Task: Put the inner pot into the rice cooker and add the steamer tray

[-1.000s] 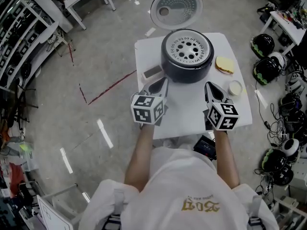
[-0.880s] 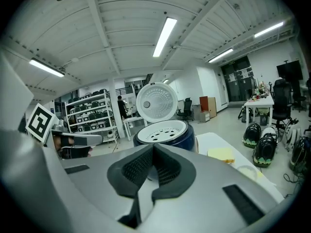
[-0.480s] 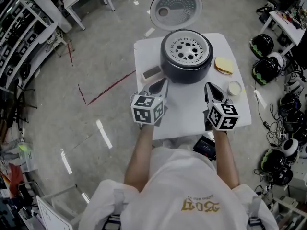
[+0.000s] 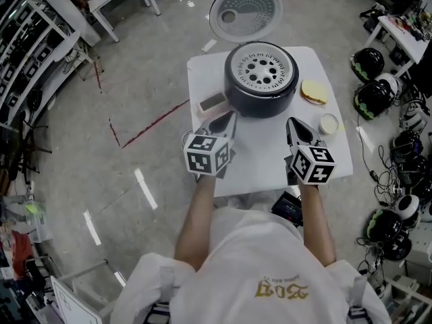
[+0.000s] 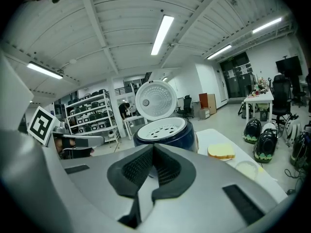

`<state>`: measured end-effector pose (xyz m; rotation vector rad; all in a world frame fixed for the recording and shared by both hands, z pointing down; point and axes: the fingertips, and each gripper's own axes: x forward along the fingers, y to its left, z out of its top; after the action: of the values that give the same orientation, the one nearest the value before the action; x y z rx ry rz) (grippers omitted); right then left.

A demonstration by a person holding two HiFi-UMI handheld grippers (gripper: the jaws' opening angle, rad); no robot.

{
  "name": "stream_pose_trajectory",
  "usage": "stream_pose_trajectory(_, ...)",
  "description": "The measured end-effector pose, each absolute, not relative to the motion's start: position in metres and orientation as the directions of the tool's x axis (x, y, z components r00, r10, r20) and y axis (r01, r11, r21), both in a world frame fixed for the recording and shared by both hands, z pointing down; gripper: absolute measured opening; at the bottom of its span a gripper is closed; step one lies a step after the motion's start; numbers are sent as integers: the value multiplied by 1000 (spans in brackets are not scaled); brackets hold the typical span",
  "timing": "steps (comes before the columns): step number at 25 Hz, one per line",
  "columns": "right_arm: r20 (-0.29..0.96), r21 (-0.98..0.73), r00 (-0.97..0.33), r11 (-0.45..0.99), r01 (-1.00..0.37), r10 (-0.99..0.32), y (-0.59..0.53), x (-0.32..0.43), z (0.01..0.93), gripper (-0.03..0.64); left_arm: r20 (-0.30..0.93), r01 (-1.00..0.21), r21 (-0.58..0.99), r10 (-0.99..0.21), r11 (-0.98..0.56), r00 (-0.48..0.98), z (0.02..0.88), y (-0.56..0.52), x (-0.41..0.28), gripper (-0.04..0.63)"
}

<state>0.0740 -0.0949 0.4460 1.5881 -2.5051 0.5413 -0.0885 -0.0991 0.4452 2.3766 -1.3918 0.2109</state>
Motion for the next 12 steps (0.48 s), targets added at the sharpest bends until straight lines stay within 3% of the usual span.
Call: stream_pose_trajectory(12, 304, -250, -433, 367, -896, -849, -94, 82, 449, 11, 324, -860, 253, -799, -442, 506, 449, -101, -84, 15)
